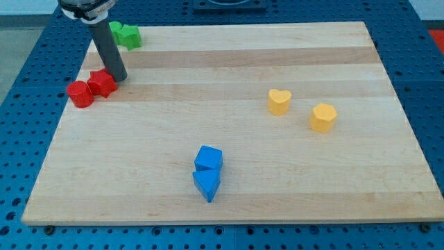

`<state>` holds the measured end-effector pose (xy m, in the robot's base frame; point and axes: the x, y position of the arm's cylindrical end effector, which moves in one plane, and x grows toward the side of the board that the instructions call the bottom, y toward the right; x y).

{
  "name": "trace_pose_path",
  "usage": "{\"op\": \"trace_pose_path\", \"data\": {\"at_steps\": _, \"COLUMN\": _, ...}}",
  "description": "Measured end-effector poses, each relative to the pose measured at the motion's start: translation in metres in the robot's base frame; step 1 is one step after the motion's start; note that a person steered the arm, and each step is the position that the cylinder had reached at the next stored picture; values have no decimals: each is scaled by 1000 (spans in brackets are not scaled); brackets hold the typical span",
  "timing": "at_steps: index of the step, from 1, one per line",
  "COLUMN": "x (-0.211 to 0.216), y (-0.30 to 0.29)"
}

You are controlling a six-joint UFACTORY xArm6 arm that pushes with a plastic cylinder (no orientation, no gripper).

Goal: Move your arm towards the centre of the board

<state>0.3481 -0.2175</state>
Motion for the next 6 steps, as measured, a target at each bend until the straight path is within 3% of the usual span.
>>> {"op": "trace_pose_path", "data": {"at_steps": 2, "x": 11, "y": -3}}
{"op": "trace_pose_path", "data": {"at_steps": 3, "x": 11, "y": 22}}
{"op": "trace_pose_path", "data": {"at_steps": 5, "x": 11, "y": 168}}
{"op": "trace_pose_path", "data": {"at_steps": 6, "x": 11, "y": 169}}
